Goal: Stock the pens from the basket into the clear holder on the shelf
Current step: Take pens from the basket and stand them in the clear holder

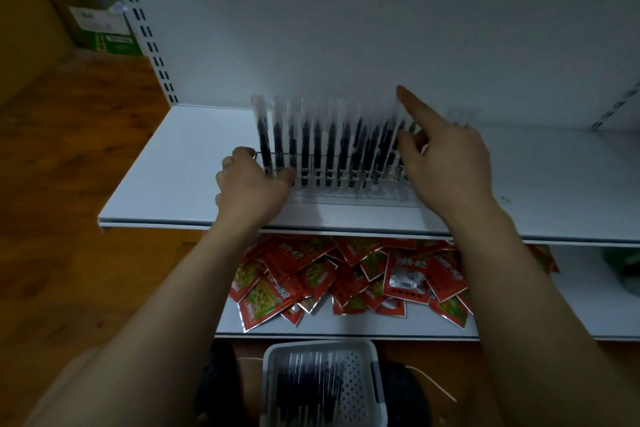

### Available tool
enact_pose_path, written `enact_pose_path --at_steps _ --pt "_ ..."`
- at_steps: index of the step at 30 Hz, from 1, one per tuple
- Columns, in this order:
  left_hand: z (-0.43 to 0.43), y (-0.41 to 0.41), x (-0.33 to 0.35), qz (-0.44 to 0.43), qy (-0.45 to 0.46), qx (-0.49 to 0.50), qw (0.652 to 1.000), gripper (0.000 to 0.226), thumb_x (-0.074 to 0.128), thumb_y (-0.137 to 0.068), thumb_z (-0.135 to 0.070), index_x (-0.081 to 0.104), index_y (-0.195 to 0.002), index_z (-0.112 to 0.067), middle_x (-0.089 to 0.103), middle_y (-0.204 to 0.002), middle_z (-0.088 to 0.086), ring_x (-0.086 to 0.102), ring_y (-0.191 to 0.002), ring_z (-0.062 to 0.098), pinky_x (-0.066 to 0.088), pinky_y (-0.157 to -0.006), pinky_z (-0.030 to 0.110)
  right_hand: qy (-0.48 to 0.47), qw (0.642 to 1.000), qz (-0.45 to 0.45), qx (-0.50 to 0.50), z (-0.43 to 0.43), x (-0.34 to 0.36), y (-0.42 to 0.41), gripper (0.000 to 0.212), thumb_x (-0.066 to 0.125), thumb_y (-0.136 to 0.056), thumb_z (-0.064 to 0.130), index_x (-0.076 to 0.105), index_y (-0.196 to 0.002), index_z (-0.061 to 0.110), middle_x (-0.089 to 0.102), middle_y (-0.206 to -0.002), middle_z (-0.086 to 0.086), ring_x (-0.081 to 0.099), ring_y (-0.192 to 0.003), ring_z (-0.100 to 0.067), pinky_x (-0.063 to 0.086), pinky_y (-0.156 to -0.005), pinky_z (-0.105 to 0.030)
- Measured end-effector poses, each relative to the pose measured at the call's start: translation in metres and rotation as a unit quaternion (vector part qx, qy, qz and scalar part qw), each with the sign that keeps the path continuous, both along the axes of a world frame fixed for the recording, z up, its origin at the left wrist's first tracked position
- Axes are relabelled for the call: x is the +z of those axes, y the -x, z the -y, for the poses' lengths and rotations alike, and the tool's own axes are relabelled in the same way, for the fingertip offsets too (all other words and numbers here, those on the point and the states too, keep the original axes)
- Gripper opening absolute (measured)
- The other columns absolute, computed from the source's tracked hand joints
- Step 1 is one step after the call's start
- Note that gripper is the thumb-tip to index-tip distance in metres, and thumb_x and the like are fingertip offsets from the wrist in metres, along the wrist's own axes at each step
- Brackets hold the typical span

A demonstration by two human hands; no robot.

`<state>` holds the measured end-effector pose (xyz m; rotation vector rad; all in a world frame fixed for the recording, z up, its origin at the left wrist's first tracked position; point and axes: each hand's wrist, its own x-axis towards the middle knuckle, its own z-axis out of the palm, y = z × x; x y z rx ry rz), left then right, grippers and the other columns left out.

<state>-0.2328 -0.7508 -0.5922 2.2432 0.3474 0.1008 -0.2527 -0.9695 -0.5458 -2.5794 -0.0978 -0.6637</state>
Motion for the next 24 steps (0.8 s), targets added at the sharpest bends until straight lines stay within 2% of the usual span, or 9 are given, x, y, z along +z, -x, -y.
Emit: enact_pose_path --at_steps 5,8,10,13,16,18,21,24 --pt "0.002 0.02 0.0 0.02 0.0 0.009 1.0 0.071 0.065 -0.087 -0.041 0.033 -0.142 -0.008 0.037 -0.143 0.012 0.034 -0.132 0.031 0.036 -0.106 0.047 0.071 0.997 -0.03 -0.013 0.002 0.005 0.014 0.047 0.042 -0.1 0.025 0.038 -0.144 0.042 0.066 -0.077 -0.004 0.059 -0.07 -0.023 0.049 -0.064 -0.033" --pt "0.005 0.039 0.0 0.045 -0.034 0.005 0.998 0.069 0.062 -0.089 -0.04 0.033 -0.142 -0.007 0.037 -0.143 0.014 0.033 -0.132 0.032 0.035 -0.104 0.045 0.049 0.998 -0.048 -0.011 0.003 0.004 0.026 0.056 0.045 -0.099 0.024 0.026 -0.149 0.041 0.064 -0.078 -0.001 0.057 -0.068 -0.021 0.048 -0.062 -0.032" --pt "0.007 0.054 -0.002 0.049 -0.032 -0.002 0.998 0.069 0.063 -0.088 -0.038 0.032 -0.142 -0.008 0.036 -0.144 0.013 0.032 -0.133 0.031 0.034 -0.105 0.044 0.002 0.999 -0.052 -0.006 0.002 0.003 0.036 0.061 0.049 -0.098 0.025 0.022 -0.15 0.04 0.06 -0.076 0.004 0.055 -0.066 -0.017 0.046 -0.062 -0.029" --pt "0.011 0.077 -0.006 0.066 -0.023 -0.022 0.997 0.066 0.064 -0.088 -0.035 0.033 -0.142 -0.012 0.037 -0.143 0.011 0.032 -0.133 0.028 0.035 -0.104 0.041 -0.06 0.997 -0.051 -0.009 -0.001 -0.004 0.054 0.046 0.054 -0.096 0.028 0.044 -0.141 0.03 0.059 -0.078 0.009 0.052 -0.065 -0.01 0.041 -0.069 -0.024" --pt "0.02 0.099 -0.014 0.074 -0.033 -0.06 0.995 0.061 0.063 -0.089 -0.034 0.036 -0.14 -0.016 0.038 -0.142 0.008 0.035 -0.132 0.024 0.037 -0.103 0.037 -0.067 0.99 -0.122 0.013 -0.009 -0.02 0.072 0.027 0.055 -0.096 0.029 0.062 -0.121 0.022 0.062 -0.085 0.007 0.054 -0.063 -0.008 0.044 -0.066 -0.023" --pt "0.025 0.114 -0.026 0.059 -0.054 -0.091 0.993 0.057 0.064 -0.088 -0.034 0.039 -0.137 -0.017 0.043 -0.137 0.006 0.039 -0.128 0.023 0.039 -0.102 0.038 -0.057 0.982 -0.179 0.036 -0.016 -0.036 0.084 0.02 0.056 -0.095 0.03 0.066 -0.111 0.026 0.062 -0.083 0.008 0.059 -0.066 -0.011 0.047 -0.062 -0.025" --pt "0.023 0.14 -0.056 0.027 -0.124 -0.151 0.98 0.048 0.064 -0.086 -0.034 0.046 -0.128 -0.017 0.05 -0.125 0.005 0.048 -0.116 0.022 0.045 -0.094 0.035 -0.025 0.969 -0.238 0.06 -0.023 -0.069 0.1 0.015 0.057 -0.092 0.03 0.07 -0.097 0.028 0.069 -0.085 0.006 0.064 -0.076 -0.014 0.054 -0.07 -0.031" --pt "0.011 0.17 -0.096 -0.058 -0.198 -0.198 0.958 0.042 0.062 -0.086 -0.032 0.049 -0.123 -0.018 0.055 -0.122 0.005 0.053 -0.11 0.025 0.045 -0.086 0.033 -0.026 0.946 -0.319 0.052 -0.027 -0.116 0.12 0.017 0.055 -0.092 0.027 0.07 -0.087 0.021 0.071 -0.083 0.001 0.064 -0.075 -0.019 0.055 -0.069 -0.033"
